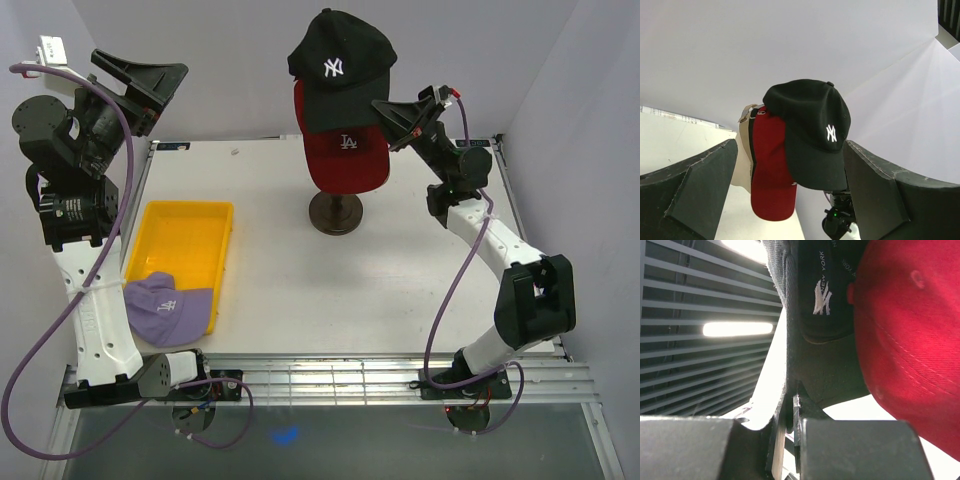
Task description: Stack the hats
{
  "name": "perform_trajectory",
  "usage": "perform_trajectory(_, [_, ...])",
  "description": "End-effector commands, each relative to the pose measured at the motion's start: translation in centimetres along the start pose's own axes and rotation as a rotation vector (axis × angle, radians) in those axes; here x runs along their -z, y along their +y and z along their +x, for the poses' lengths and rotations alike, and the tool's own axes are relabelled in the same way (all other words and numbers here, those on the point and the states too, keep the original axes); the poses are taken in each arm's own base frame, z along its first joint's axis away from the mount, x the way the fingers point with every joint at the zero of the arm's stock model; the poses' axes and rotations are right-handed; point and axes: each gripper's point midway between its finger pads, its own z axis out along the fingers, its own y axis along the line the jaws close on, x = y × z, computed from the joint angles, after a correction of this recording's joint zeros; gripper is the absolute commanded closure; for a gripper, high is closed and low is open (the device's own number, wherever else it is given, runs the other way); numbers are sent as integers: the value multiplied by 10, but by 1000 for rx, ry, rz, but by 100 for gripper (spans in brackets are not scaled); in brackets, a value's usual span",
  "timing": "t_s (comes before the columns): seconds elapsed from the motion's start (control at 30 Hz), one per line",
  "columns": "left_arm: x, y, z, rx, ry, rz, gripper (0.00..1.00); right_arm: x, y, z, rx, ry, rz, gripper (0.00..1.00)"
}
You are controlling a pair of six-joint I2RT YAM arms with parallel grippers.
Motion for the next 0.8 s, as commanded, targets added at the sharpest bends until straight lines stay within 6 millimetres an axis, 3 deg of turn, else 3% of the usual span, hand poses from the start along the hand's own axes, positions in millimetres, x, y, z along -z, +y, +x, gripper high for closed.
perform_trajectory(0.0, [3,-4,-1,-22,-3,18,4,7,48,14,-145,38,-122,92])
perform_trajectory(0.77, [-3,6,4,-20,15,-2,6,47,1,9,-265,-17,-36,92])
